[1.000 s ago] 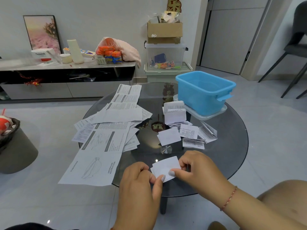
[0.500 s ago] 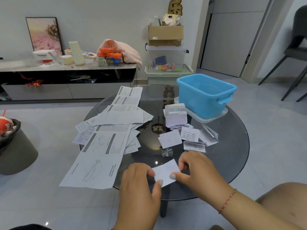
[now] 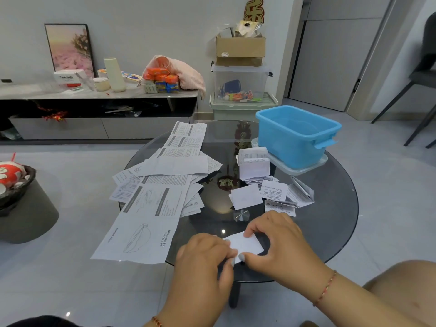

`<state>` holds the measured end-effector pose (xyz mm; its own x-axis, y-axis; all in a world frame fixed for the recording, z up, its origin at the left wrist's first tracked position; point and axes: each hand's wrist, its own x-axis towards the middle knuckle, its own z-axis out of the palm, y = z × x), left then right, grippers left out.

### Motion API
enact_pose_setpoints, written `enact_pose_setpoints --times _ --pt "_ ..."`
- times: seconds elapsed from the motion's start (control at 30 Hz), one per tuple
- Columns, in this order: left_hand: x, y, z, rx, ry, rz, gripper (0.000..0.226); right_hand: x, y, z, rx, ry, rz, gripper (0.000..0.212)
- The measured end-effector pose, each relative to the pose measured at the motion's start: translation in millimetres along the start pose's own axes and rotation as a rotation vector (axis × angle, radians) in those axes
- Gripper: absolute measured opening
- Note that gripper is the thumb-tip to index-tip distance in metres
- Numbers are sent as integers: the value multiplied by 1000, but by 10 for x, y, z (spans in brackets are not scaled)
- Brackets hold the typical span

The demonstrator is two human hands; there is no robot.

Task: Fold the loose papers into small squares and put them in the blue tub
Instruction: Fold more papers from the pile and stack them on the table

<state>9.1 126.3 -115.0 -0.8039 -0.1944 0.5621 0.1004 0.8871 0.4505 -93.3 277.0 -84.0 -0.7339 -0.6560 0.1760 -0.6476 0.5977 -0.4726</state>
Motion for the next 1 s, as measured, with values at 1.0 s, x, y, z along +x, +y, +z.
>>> enact_pose_setpoints --times 1.0 --pt "-147 88 58 259 -25 306 34 -318 21 -5 -348 -13 -441 60"
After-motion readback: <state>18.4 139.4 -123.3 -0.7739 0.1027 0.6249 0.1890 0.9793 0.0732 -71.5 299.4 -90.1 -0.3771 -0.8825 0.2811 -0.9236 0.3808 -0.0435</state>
